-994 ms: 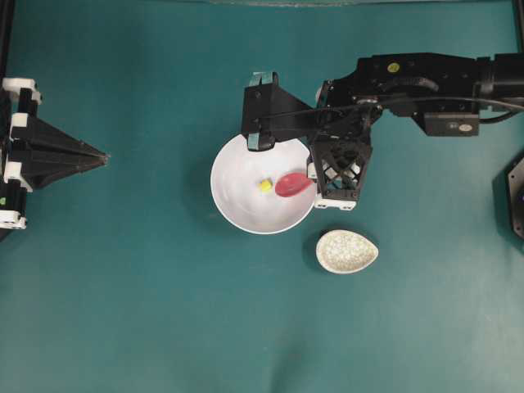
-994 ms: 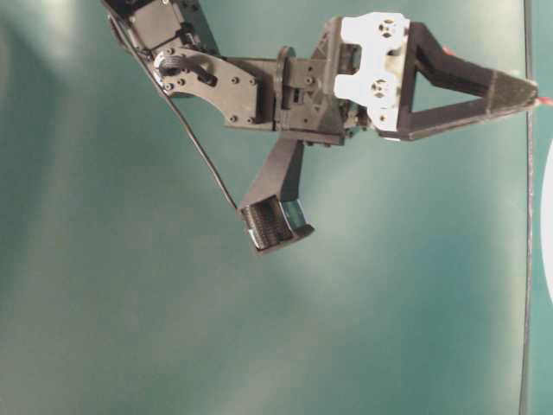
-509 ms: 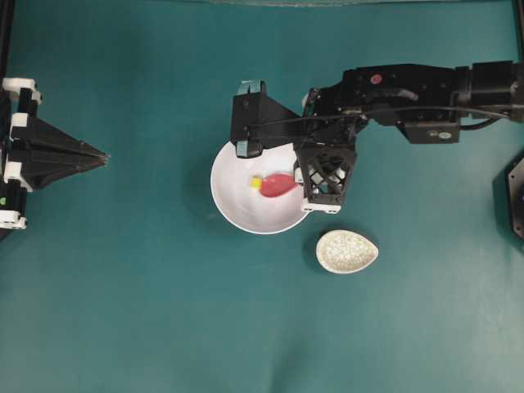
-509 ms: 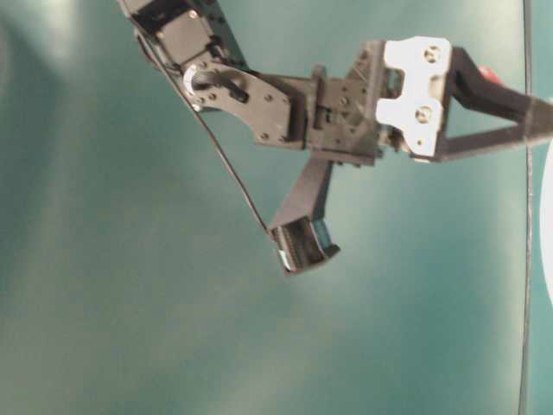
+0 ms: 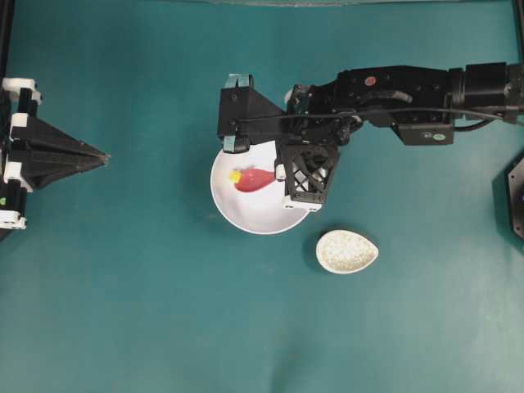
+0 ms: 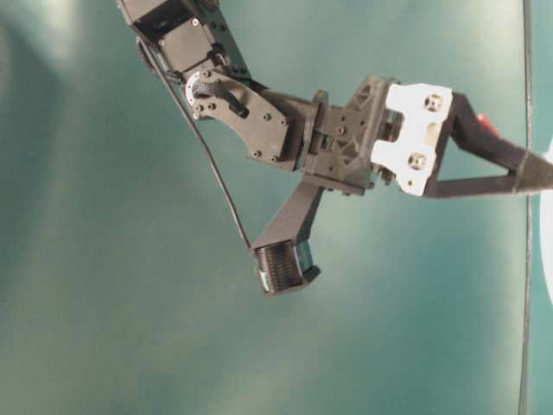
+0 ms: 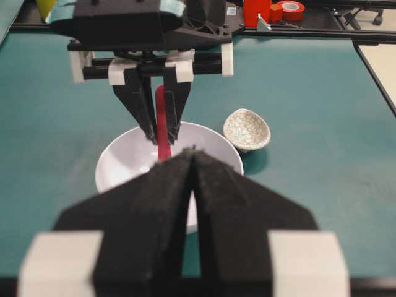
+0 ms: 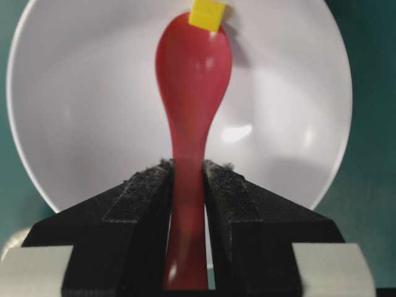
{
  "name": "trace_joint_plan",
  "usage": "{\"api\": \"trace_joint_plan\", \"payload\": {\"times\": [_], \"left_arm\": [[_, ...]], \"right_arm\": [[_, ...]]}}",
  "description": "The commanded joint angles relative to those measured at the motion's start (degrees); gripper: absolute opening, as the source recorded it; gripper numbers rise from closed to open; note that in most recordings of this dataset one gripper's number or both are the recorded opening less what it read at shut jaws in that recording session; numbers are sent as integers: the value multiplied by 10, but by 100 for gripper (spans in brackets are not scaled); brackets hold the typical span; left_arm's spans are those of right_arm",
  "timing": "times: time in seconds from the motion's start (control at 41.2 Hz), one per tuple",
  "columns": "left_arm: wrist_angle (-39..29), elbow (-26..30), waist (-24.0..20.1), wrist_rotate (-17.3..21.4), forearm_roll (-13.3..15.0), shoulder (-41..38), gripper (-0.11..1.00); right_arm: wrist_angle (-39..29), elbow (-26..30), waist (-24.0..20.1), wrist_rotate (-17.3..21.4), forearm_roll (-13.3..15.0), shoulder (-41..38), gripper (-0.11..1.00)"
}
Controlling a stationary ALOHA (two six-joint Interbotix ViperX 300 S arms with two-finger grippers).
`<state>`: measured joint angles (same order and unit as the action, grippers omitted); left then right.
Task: Scoop the yellow hexagonal prism block from the bowl with a spoon using the right arm.
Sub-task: 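Push the spoon under the yellow block to scoop it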
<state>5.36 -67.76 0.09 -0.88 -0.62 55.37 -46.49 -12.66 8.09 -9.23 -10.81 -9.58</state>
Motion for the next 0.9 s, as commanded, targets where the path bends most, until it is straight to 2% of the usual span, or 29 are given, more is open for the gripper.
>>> {"api": "trace_joint_plan", "payload": {"times": [0.0,0.364,0.873], "left_arm": [[3,11,0,0,-1,-5,0],[3,11,0,-1,-1,-4,0],[3,11,1,-4,0,-4,0]], "right_arm": [[15,13,-4,-1,-2,11,22],[45,18,-4,2,-2,12,22],[51,18,-5,5,-1,16,22]]}}
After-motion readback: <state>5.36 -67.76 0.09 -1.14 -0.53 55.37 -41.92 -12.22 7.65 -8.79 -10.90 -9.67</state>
